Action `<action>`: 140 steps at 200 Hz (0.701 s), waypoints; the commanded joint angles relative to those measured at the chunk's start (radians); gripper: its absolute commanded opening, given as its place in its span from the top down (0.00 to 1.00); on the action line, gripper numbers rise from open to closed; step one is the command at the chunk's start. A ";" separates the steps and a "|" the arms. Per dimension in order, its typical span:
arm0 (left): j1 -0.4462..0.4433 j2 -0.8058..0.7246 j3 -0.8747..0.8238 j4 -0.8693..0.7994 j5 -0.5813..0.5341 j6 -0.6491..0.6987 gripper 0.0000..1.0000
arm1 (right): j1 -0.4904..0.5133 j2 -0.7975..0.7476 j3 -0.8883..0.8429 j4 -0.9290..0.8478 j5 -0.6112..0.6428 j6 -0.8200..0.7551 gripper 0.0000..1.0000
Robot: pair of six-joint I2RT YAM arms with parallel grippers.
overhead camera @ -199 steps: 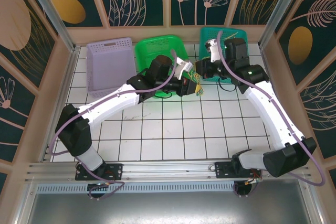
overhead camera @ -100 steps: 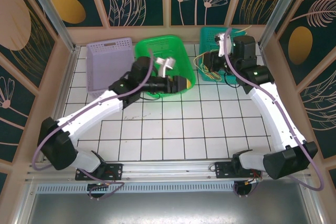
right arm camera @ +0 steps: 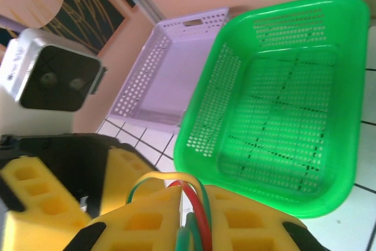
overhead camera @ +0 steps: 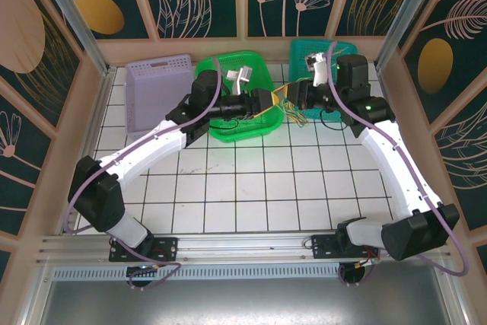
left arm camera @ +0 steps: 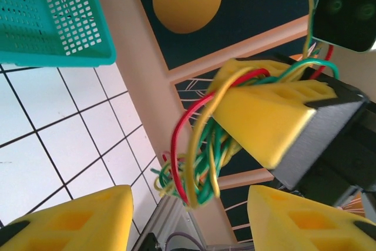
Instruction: Untangle the cables
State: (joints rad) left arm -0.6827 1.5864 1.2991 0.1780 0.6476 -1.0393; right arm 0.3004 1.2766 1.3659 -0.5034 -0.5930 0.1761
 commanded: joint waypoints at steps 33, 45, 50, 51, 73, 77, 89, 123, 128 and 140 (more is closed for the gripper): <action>-0.003 0.036 0.083 -0.080 0.040 0.115 0.67 | -0.007 0.016 -0.008 0.022 -0.108 0.042 1.00; -0.003 0.045 0.103 -0.133 0.033 0.155 0.79 | -0.006 0.020 -0.003 0.013 -0.110 0.041 1.00; -0.003 0.050 0.117 -0.164 0.018 0.181 0.85 | -0.007 0.019 -0.003 0.010 -0.107 0.040 1.00; -0.002 0.051 0.122 -0.174 0.017 0.188 0.87 | -0.007 0.019 -0.003 0.011 -0.107 0.040 1.00; -0.001 0.068 0.216 -0.381 -0.085 0.321 0.96 | -0.002 0.014 -0.003 -0.018 -0.076 0.017 1.00; 0.000 0.069 0.233 -0.410 -0.103 0.340 0.96 | 0.000 0.013 -0.004 -0.030 -0.064 0.006 1.00; 0.002 0.074 0.280 -0.494 -0.158 0.392 1.00 | 0.027 0.018 0.004 -0.084 0.008 -0.041 1.00; 0.002 0.119 0.474 -0.783 -0.300 0.592 1.00 | 0.135 0.029 -0.003 -0.179 0.233 -0.144 1.00; 0.003 0.121 0.505 -0.827 -0.320 0.623 1.00 | 0.148 0.028 -0.007 -0.185 0.257 -0.152 1.00; 0.002 0.173 0.578 -0.933 -0.372 0.693 0.99 | 0.172 0.030 -0.013 -0.197 0.299 -0.171 1.00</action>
State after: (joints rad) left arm -0.6861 1.6924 1.7172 -0.4877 0.4389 -0.5720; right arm 0.4080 1.2953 1.3605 -0.5900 -0.4507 0.0998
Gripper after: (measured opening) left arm 0.069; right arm 0.133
